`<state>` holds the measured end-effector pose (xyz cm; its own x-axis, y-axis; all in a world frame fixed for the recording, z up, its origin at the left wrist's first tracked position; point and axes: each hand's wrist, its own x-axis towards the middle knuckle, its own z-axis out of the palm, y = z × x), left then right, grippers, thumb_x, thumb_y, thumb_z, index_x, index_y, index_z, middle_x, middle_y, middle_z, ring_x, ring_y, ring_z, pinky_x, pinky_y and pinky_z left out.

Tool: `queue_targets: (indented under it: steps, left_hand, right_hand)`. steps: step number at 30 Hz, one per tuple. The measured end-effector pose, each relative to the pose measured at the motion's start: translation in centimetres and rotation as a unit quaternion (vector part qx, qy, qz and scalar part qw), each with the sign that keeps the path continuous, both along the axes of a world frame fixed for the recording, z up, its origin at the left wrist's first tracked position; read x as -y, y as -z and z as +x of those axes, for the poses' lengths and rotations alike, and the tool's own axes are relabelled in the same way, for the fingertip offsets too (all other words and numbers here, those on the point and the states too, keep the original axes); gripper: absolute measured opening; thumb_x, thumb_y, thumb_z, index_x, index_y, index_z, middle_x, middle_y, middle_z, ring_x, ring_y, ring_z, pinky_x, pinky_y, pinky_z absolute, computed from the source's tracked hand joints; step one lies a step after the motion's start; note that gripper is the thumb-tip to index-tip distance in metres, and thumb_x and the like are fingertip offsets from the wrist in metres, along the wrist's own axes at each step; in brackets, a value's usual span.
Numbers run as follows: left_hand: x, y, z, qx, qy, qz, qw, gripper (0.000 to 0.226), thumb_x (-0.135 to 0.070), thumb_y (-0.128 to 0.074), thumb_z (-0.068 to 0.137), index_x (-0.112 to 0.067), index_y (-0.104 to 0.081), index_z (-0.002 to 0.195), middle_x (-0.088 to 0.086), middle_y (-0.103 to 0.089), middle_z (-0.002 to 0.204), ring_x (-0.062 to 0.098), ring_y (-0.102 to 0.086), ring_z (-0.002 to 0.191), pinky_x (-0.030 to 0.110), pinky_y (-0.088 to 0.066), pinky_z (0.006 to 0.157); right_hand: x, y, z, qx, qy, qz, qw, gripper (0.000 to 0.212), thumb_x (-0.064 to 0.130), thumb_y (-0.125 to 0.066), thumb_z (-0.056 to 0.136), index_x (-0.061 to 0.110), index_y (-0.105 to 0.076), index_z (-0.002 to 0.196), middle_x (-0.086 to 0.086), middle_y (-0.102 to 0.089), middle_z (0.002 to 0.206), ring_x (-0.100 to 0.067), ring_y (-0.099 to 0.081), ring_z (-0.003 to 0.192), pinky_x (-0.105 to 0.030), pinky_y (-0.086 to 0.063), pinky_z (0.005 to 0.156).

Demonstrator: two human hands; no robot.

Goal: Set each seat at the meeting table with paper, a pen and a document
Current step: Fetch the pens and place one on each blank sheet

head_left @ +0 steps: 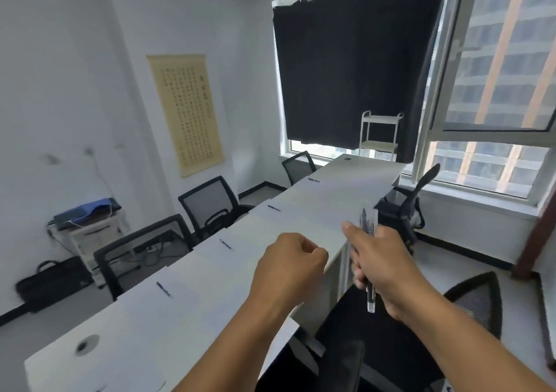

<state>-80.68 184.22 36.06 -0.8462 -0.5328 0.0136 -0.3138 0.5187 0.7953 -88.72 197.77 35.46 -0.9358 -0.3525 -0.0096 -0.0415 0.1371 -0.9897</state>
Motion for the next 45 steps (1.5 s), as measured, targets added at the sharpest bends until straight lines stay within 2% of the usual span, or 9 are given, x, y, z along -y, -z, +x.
queue_targets:
  steps: [5, 10, 13, 16, 20, 28, 34, 42, 45]
  left_hand:
    - [6.7, 0.9, -2.6, 0.005, -0.070, 0.011, 0.997, 0.039, -0.026, -0.061, 0.100, -0.013, -0.056, 0.063, 0.004, -0.055, 0.061, 0.024, -0.052, 0.055, 0.036, -0.044, 0.059]
    - [12.0, 0.8, -4.0, 0.003, -0.102, 0.018, 0.995, 0.044, -0.020, -0.057, 0.095, -0.019, -0.034, 0.058, -0.001, -0.027, 0.056, 0.022, -0.026, 0.058, 0.040, -0.030, 0.063]
    - [14.7, 1.0, -4.2, -0.007, -0.141, 0.027, 0.990, 0.041, -0.020, -0.056, 0.095, -0.015, -0.038, 0.058, 0.005, -0.035, 0.056, 0.021, -0.030, 0.055, 0.038, -0.031, 0.060]
    - [17.7, 1.5, -4.3, -0.022, -0.188, 0.038, 0.981, 0.027, -0.023, -0.057, 0.095, -0.002, -0.069, 0.084, 0.019, -0.070, 0.080, 0.020, -0.046, 0.059, 0.035, -0.041, 0.058]
    - [20.6, 2.6, -5.0, -0.032, -0.232, 0.038, 0.971, 0.029, -0.024, -0.058, 0.096, 0.001, -0.067, 0.085, 0.024, -0.068, 0.083, 0.021, -0.044, 0.063, 0.036, -0.040, 0.058]
    - [23.3, 4.9, -6.2, -0.024, -0.329, 0.034, 0.944, 0.033, -0.021, -0.055, 0.094, -0.022, -0.044, 0.062, 0.000, -0.036, 0.059, 0.021, -0.032, 0.061, 0.038, -0.032, 0.060]
    - [23.6, 8.2, -9.4, -0.012, -0.412, 0.072, 0.908, 0.039, -0.020, -0.053, 0.091, -0.019, -0.032, 0.059, -0.005, -0.027, 0.058, 0.021, -0.025, 0.063, 0.039, -0.027, 0.062]
    - [23.6, 14.0, -11.6, 0.005, -0.464, 0.143, 0.874, 0.029, -0.022, -0.051, 0.085, -0.018, -0.030, 0.067, 0.002, -0.030, 0.070, 0.023, -0.029, 0.071, 0.042, -0.027, 0.066]
    - [24.6, 17.0, -11.7, 0.002, -0.490, 0.180, 0.853, 0.024, -0.031, -0.053, 0.083, -0.012, -0.047, 0.071, -0.002, -0.048, 0.077, 0.015, -0.044, 0.072, 0.038, -0.034, 0.069]
  right_hand:
    - [7.7, 0.6, -4.2, -0.002, -0.075, 0.014, 0.997, 0.034, 0.036, -0.056, 0.108, 0.017, -0.045, 0.082, -0.004, -0.036, 0.061, -0.022, -0.036, 0.056, -0.036, -0.039, 0.052]
    - [14.0, 1.4, -6.8, 0.003, -0.119, 0.016, 0.993, 0.035, 0.036, -0.057, 0.109, 0.019, -0.041, 0.082, 0.003, -0.034, 0.055, -0.019, -0.033, 0.050, -0.030, -0.039, 0.048]
    - [17.3, 1.3, -8.0, 0.003, -0.145, 0.023, 0.989, 0.035, 0.036, -0.057, 0.109, 0.017, -0.044, 0.083, 0.001, -0.037, 0.056, -0.018, -0.035, 0.050, -0.031, -0.040, 0.048]
    - [21.4, 1.5, -8.7, 0.004, -0.177, 0.024, 0.984, 0.032, 0.036, -0.057, 0.109, 0.015, -0.049, 0.086, 0.001, -0.041, 0.058, -0.018, -0.037, 0.051, -0.031, -0.042, 0.049]
    - [25.9, 2.2, -9.5, 0.004, -0.212, 0.021, 0.977, 0.032, 0.038, -0.061, 0.108, 0.013, -0.053, 0.089, -0.002, -0.046, 0.060, -0.019, -0.042, 0.052, -0.032, -0.045, 0.051]
    - [32.4, 4.8, -12.1, 0.027, -0.310, 0.028, 0.950, 0.039, 0.047, -0.067, 0.103, 0.010, -0.059, 0.093, -0.006, -0.049, 0.064, -0.018, -0.044, 0.053, -0.032, -0.048, 0.054]
    - [34.7, 7.3, -16.2, 0.098, -0.399, 0.032, 0.911, 0.045, 0.055, -0.055, 0.107, 0.018, -0.044, 0.085, 0.000, -0.032, 0.062, -0.013, -0.027, 0.049, -0.027, -0.029, 0.045]
    - [36.3, 13.5, -18.3, 0.167, -0.454, 0.074, 0.872, 0.042, 0.056, -0.043, 0.109, 0.018, -0.047, 0.093, 0.000, -0.032, 0.066, -0.014, -0.024, 0.053, -0.029, -0.025, 0.048]
    - [36.6, 16.1, -18.7, 0.197, -0.457, 0.084, 0.863, 0.035, 0.048, -0.045, 0.110, 0.016, -0.051, 0.099, -0.003, -0.033, 0.069, -0.014, -0.025, 0.053, -0.029, -0.026, 0.048]
